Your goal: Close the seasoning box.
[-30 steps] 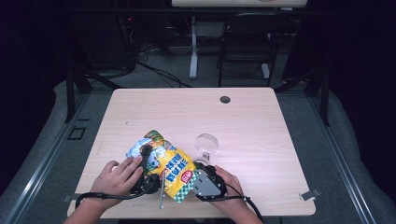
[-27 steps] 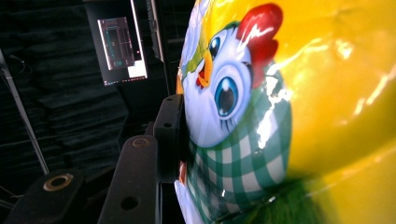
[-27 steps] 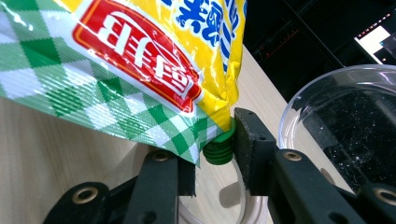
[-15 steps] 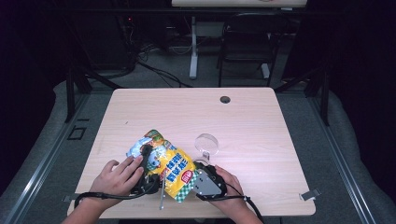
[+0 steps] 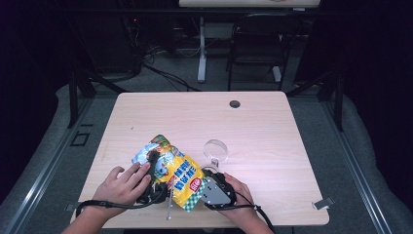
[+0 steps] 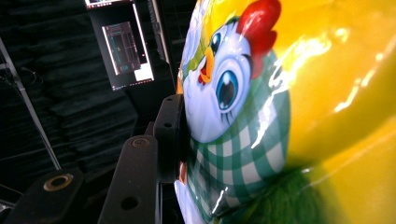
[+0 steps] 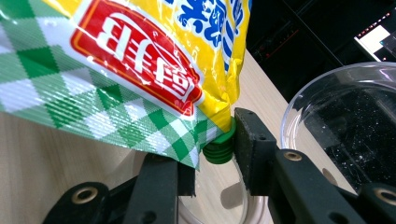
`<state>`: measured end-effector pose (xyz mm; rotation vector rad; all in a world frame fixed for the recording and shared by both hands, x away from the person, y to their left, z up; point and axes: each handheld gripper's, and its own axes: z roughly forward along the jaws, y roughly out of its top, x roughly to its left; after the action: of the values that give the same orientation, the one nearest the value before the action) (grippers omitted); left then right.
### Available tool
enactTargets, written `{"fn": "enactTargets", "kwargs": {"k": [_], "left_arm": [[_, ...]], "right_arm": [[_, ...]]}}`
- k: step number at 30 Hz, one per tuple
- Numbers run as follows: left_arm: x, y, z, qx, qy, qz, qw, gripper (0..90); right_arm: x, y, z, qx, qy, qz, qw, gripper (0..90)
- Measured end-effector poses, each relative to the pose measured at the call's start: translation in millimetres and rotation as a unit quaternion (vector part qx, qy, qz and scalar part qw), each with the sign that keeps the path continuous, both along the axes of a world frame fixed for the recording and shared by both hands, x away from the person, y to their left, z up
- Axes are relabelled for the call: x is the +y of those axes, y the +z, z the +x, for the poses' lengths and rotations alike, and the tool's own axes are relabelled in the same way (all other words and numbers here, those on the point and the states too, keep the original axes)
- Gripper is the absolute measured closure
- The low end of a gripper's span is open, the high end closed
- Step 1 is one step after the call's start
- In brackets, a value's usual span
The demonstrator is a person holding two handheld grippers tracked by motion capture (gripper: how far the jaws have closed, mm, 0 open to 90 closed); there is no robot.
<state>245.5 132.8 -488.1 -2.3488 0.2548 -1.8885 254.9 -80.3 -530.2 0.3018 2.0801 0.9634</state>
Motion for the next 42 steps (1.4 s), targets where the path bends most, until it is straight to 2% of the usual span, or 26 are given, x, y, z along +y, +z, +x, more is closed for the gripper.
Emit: {"fn": "enactTargets", "kwargs": {"k": [2,3,7,21,42], "left_arm": [[0.1,0.5,0.0,0.007,0.003,-0.001,1.0000,62.8],[-0.2,0.9,0.0,0.002,0.001,0.001,1.0000,62.8],[-0.7,1.0,0.3,0.009,0.005,0.000,0.9999,62.9],[-6.1,5.5,0.3,0.011,0.009,0.016,0.9998,62.9],[-12.6,8.3,0.2,0.017,0.006,0.030,0.9994,62.9]], "right_arm": [[0.3,-0.3,-0.1,-0.001,0.000,0.002,1.0000,70.3],[0.4,-0.2,0.0,-0.001,0.000,0.002,1.0000,70.2],[0.2,-0.1,0.3,0.000,-0.002,0.002,1.0000,70.3],[-1.4,-0.3,1.5,0.002,-0.007,0.008,0.9999,70.1],[-3.4,-1.8,4.1,0.019,-0.009,0.018,0.9996,68.0]]}}
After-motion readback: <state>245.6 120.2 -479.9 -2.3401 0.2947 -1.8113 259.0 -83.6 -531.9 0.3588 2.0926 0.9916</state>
